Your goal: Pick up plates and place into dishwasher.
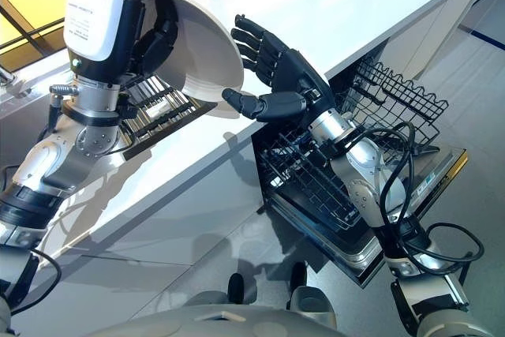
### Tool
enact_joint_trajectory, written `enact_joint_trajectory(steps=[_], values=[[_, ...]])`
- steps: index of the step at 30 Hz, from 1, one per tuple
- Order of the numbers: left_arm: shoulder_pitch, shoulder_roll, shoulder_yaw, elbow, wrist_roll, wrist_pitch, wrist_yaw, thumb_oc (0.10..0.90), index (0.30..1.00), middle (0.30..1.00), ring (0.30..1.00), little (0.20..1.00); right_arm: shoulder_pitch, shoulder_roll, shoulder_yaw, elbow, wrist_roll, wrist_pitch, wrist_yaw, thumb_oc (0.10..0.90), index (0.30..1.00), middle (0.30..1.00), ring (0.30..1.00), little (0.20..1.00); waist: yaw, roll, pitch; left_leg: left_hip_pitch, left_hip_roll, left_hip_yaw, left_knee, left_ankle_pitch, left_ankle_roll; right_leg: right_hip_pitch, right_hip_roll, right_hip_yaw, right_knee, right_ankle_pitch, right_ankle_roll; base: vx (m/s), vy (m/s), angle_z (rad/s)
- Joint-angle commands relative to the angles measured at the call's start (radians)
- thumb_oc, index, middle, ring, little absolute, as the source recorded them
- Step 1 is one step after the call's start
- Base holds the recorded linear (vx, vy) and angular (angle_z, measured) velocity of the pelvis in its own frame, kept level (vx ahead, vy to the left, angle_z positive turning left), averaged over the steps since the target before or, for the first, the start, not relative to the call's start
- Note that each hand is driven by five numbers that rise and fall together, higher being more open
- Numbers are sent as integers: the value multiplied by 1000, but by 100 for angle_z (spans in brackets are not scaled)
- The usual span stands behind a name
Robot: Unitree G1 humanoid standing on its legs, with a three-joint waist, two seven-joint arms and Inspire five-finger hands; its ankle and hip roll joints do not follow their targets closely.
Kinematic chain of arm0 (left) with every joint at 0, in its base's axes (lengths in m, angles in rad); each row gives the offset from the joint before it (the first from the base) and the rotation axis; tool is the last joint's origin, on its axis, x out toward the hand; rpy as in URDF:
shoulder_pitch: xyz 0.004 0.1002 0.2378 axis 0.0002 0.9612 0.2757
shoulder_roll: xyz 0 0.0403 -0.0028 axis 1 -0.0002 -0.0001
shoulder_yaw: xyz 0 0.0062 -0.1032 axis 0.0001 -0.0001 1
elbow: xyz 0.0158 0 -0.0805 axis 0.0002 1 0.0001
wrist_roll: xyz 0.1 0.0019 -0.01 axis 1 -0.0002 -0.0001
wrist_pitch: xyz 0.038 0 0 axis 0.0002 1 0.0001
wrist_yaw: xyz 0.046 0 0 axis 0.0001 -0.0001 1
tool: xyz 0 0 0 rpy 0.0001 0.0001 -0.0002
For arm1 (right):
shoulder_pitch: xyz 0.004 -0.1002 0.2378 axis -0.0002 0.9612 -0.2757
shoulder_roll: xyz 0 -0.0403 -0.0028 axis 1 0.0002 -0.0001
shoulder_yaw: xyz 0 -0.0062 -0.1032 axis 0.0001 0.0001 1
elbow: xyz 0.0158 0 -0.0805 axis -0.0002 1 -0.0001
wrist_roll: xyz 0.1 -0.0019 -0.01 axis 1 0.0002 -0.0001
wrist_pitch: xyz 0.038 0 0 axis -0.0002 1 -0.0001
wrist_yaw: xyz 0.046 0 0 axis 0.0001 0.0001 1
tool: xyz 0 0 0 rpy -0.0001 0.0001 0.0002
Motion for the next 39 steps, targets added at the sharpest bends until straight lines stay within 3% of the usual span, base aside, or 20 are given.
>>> enact_joint_trajectory(steps=[1, 12, 21, 23, 24, 25, 31, 39], values=[[-87, 2, 27, 61, -9, -1, 55, 100, 300, 300, 300, 200, -96, 42, -12, -103, 12, -86, 10, 800, 900, 900, 900, 900, 6, -1, -152, -40, -64, 55, 13, -69, 14, 50, 62, -71, 95, -217, 9, 0, 0, 0], [-125, -68, -26, -16, -2, -105, 28, 100, 300, 300, 300, 200, -121, 91, 31, -89, 20, -65, -70, 800, 900, 900, 900, 900, 10, -1, -151, -38, -68, 39, 17, -75, 19, 52, 63, -64, 100, -222, 6, 0, 0, 0], [-154, -112, -75, -120, 11, -149, -20, 100, 300, 300, 300, 200, -131, 132, 58, -89, 54, -66, -160, 800, 900, 900, 900, 900, 14, 2, -152, -36, -73, 27, 8, -73, 22, 55, 63, -64, 90, -217, 9, 0, 0, 0], [-153, -119, -81, -136, 22, -164, -25, 100, 300, 300, 300, 200, -128, 135, 58, -91, 55, -63, -177, 690, 806, 806, 806, 790, 14, 2, -152, -36, -74, 24, 6, -72, 23, 55, 64, -63, 87, -215, 9, 2, 2, 6], [-152, -120, -82, -146, 28, -171, -25, 100, 300, 300, 300, 200, -127, 135, 59, -92, 57, -59, -182, 224, 406, 406, 406, 324, 14, 2, -153, -36, -75, 24, 5, -71, 23, 54, 64, -62, 86, -214, 9, 4, 8, 6], [-151, -121, -83, -152, 32, -177, -25, 100, 300, 300, 300, 200, -127, 135, 60, -91, 61, -56, -189, 100, 300, 300, 300, 200, 13, 2, -153, -36, -75, 23, 4, -71, 24, 54, 64, -61, 85, -213, 10, 5, 16, 5], [-147, -114, -79, -191, 68, -188, -6, 100, 300, 300, 300, 200, -108, 127, 51, -92, 51, -80, -211, 100, 300, 300, 300, 200, 12, 5, -154, -37, -76, 18, -7, -65, 25, 51, 65, -56, 81, -209, 12, 1, 12, 4], [-138, -76, -57, -202, 91, -132, 32, 100, 300, 300, 300, 200, -92, 91, 23, -92, 16, -97, -256, 100, 300, 300, 300, 200, 10, 6, -158, -40, -74, 17, -12, -62, 26, 48, 66, -53, 79, -207, 13, 2, 8, 3]])
